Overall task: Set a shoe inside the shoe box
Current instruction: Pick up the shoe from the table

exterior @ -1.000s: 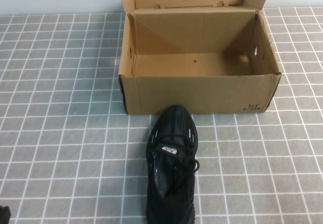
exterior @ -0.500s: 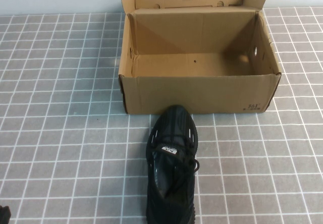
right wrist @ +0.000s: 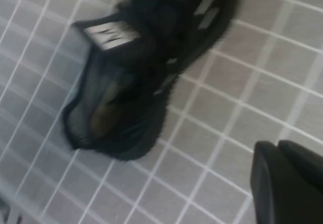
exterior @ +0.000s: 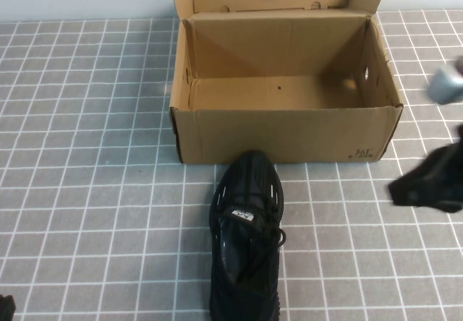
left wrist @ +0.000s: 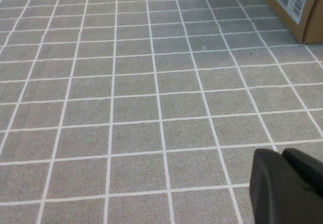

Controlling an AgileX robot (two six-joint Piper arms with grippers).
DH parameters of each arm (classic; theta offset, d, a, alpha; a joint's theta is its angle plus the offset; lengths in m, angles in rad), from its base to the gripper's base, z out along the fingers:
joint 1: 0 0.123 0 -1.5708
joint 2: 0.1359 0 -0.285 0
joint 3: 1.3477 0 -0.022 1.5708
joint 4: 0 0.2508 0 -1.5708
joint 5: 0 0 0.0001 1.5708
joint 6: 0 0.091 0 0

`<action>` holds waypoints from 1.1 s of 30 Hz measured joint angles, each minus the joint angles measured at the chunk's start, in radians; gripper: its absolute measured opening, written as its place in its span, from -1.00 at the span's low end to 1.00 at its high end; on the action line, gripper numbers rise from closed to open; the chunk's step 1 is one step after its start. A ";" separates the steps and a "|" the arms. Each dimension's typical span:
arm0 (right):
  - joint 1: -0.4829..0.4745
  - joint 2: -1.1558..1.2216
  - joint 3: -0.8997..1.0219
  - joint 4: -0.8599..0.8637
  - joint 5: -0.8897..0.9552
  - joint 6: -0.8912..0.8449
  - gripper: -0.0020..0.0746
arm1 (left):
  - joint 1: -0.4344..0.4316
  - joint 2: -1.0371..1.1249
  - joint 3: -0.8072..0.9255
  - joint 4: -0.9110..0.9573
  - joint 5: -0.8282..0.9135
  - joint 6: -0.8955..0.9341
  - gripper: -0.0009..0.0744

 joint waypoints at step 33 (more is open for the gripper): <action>0.508 0.619 -0.459 -0.327 -0.107 -0.433 0.31 | 0.000 0.000 0.000 0.000 0.000 0.000 -0.98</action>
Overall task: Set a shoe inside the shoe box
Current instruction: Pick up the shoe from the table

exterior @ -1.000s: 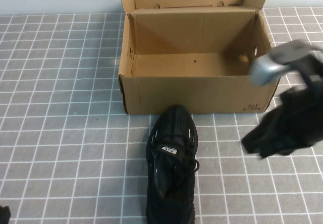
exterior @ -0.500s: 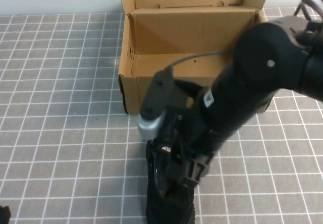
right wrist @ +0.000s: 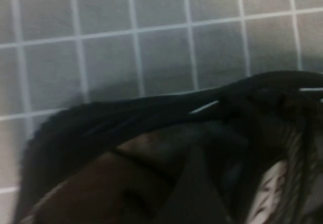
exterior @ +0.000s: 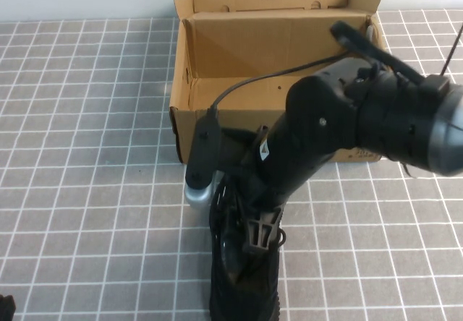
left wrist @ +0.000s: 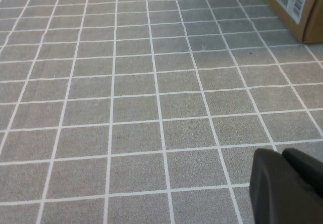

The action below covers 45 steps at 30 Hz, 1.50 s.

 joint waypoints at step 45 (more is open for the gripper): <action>-0.001 -0.311 -0.145 -0.129 0.288 0.223 -0.95 | 0.000 0.000 0.000 0.000 0.001 0.000 -0.98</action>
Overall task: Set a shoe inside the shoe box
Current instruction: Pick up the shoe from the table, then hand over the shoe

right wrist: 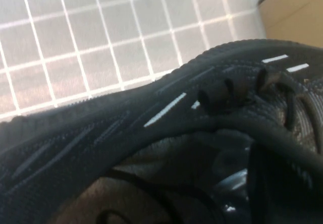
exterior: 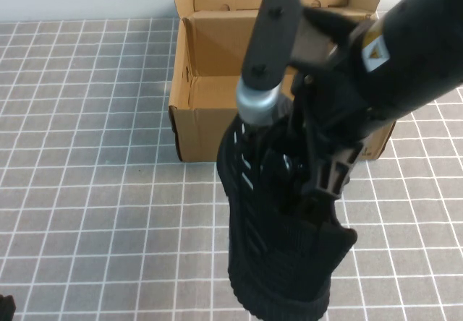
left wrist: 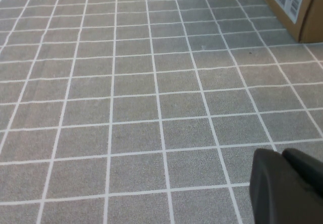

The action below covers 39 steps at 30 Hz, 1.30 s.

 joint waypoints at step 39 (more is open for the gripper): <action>0.000 0.028 -0.092 -0.102 -0.041 0.405 -0.95 | -0.028 0.097 -0.211 -0.364 -0.147 -0.067 -0.98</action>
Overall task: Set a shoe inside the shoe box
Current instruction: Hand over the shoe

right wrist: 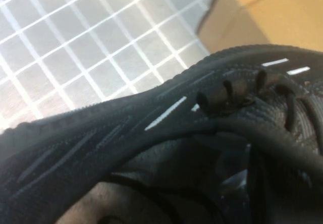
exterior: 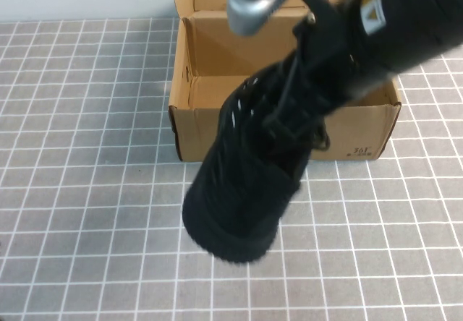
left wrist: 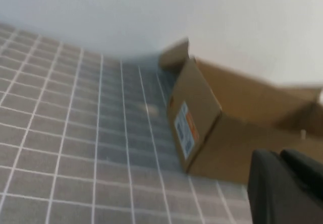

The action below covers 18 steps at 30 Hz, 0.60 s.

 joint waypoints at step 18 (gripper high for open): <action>-0.046 0.326 -0.535 -0.048 0.161 0.090 -0.96 | -0.010 0.761 -0.608 -0.441 0.355 1.020 -0.98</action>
